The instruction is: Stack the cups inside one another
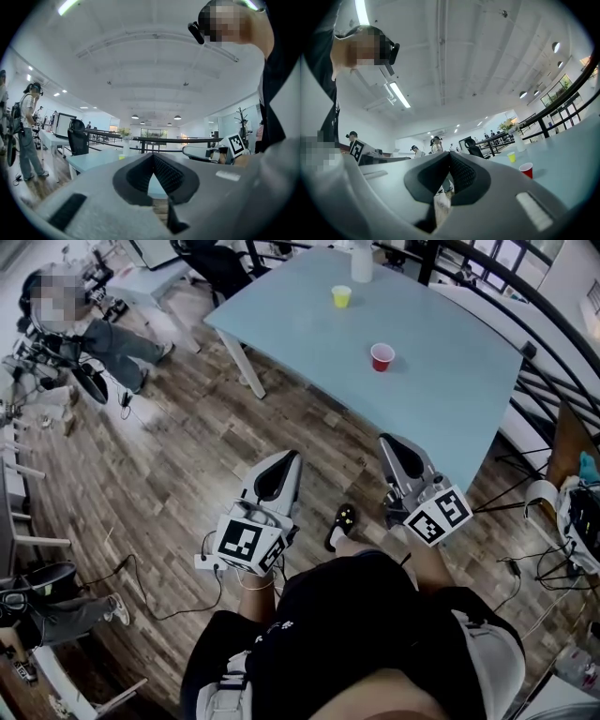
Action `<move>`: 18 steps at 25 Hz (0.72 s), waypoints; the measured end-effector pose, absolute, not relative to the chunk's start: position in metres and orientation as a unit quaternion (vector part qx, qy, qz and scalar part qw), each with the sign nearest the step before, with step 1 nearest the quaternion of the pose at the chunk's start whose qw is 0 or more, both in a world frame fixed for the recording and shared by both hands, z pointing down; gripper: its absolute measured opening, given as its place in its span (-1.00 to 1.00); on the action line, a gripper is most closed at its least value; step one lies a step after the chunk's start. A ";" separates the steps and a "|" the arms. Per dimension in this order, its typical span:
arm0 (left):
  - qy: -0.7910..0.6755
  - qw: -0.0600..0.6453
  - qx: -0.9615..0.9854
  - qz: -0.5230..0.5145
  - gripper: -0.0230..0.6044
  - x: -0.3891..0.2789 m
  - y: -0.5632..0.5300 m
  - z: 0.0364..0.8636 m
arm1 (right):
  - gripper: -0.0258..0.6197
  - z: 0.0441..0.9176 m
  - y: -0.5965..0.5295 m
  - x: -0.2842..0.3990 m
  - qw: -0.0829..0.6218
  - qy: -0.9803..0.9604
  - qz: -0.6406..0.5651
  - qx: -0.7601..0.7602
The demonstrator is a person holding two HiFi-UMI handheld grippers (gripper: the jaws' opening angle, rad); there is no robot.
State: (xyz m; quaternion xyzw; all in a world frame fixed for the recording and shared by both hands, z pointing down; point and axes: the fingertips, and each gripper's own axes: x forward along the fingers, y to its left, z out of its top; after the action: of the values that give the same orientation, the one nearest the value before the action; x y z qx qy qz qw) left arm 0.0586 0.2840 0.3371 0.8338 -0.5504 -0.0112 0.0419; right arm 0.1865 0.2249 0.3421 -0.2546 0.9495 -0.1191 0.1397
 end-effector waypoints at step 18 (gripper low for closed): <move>-0.554 0.049 0.831 0.006 -0.98 0.036 0.178 0.344 | -0.91 0.353 0.115 0.174 0.143 0.943 -0.133 -0.269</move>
State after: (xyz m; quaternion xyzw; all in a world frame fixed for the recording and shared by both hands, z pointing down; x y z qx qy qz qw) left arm 0.0363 0.1779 0.3435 0.8313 -0.5537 0.0060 0.0493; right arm 0.1737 0.1153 0.3529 -0.2687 0.9433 -0.1327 0.1428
